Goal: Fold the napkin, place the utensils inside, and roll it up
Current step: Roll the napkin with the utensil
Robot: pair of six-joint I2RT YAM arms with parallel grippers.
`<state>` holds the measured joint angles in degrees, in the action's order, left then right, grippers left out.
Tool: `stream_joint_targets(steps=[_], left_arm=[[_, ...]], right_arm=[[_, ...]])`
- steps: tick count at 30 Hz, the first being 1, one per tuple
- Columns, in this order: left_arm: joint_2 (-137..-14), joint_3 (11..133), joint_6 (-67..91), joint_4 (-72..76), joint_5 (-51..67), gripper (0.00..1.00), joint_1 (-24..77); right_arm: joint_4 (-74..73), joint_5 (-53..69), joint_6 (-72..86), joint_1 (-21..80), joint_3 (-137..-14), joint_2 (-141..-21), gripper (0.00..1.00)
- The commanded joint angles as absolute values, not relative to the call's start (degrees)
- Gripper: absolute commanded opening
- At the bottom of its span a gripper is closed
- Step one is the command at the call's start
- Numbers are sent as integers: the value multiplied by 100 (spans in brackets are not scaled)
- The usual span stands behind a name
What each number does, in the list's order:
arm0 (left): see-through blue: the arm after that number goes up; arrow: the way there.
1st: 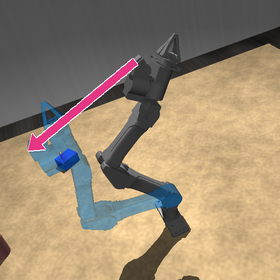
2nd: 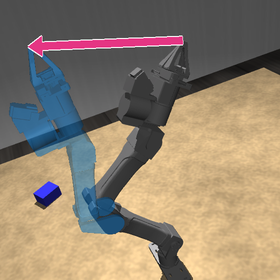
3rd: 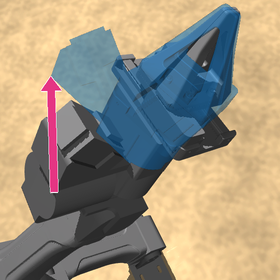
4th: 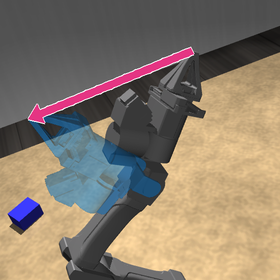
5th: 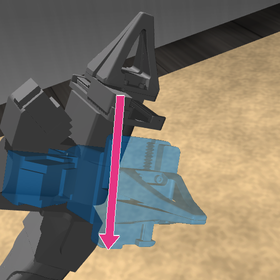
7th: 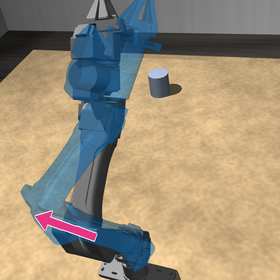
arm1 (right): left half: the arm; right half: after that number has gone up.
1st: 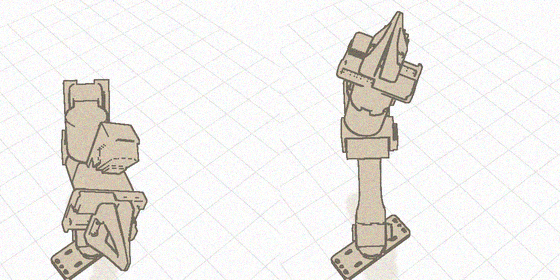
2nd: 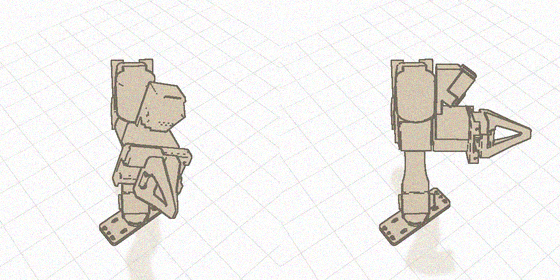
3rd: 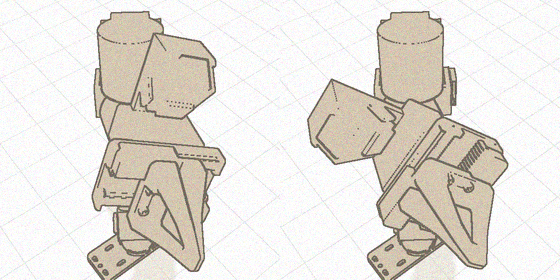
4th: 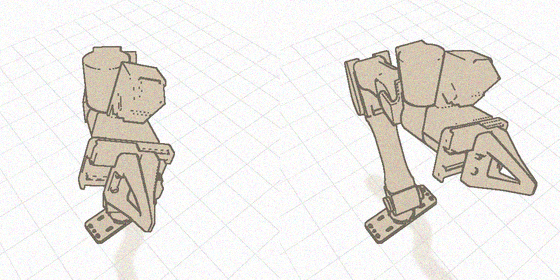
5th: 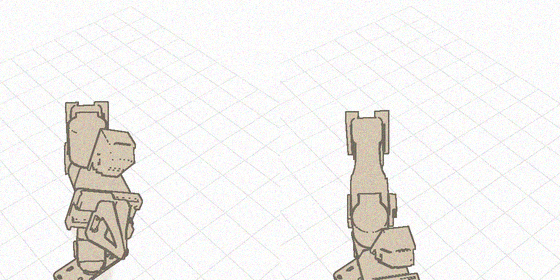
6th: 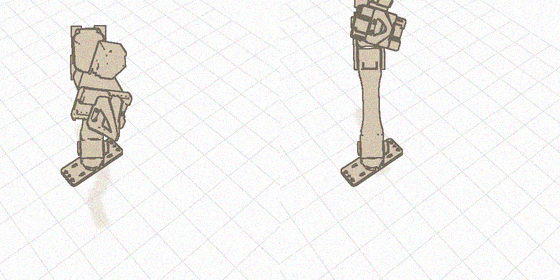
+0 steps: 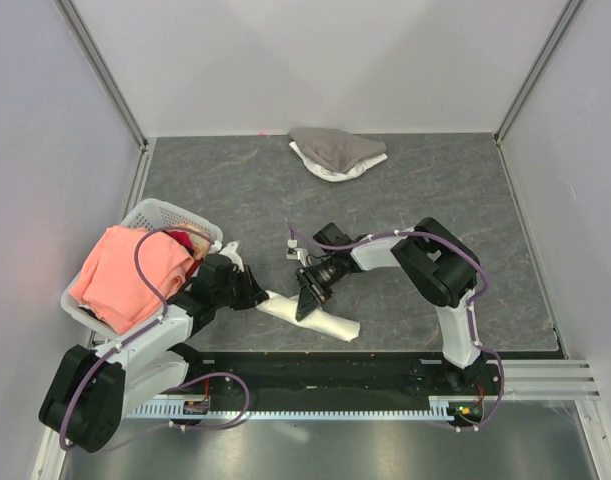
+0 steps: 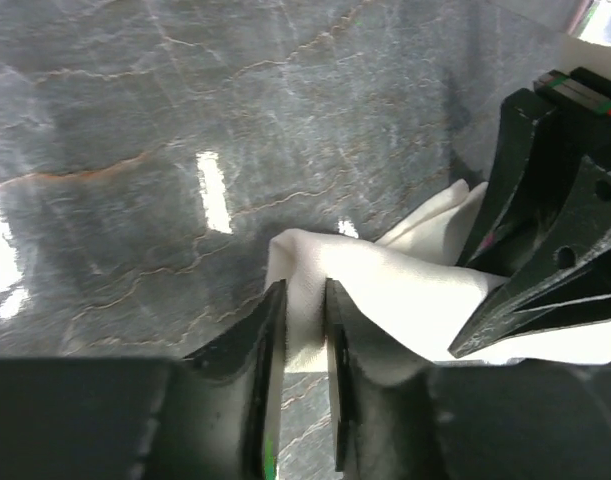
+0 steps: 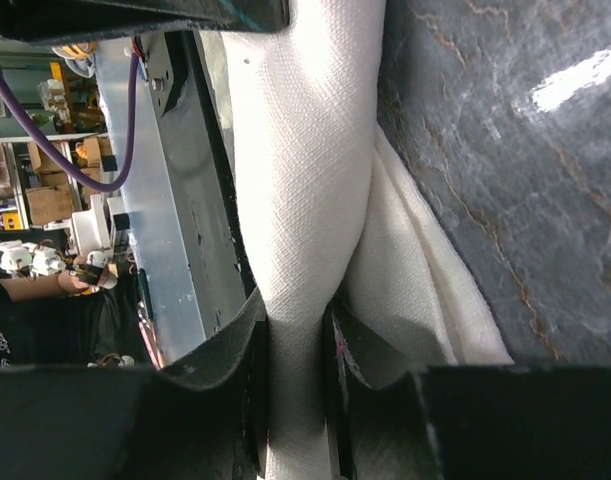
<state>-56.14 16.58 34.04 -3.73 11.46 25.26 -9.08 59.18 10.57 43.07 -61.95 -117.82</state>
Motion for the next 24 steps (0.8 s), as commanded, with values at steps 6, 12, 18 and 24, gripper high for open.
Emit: stream_joint_targets(steps=[6, 12, 18, 24], left_arm=[[-5739, 1705, 3568, -123, 1186, 2, 2549], [-5915, 2065, 3542, -684, 1125, 2, 2558], [-6380, 2627, 3490, -1405, 1247, 2, 2540], [-6600, 2909, 3437, -1538, 1652, 2, 2479]], right_arm=[[-1888, 4457, 686, 4166, -6372, -10988, 51], [-2031, 3361, 300, 4262, -6180, -9601, 73], [-1320, 394, -237, 5474, -5469, -8650, 81], [-607, -737, -561, 6423, -5080, -8788, 82]])
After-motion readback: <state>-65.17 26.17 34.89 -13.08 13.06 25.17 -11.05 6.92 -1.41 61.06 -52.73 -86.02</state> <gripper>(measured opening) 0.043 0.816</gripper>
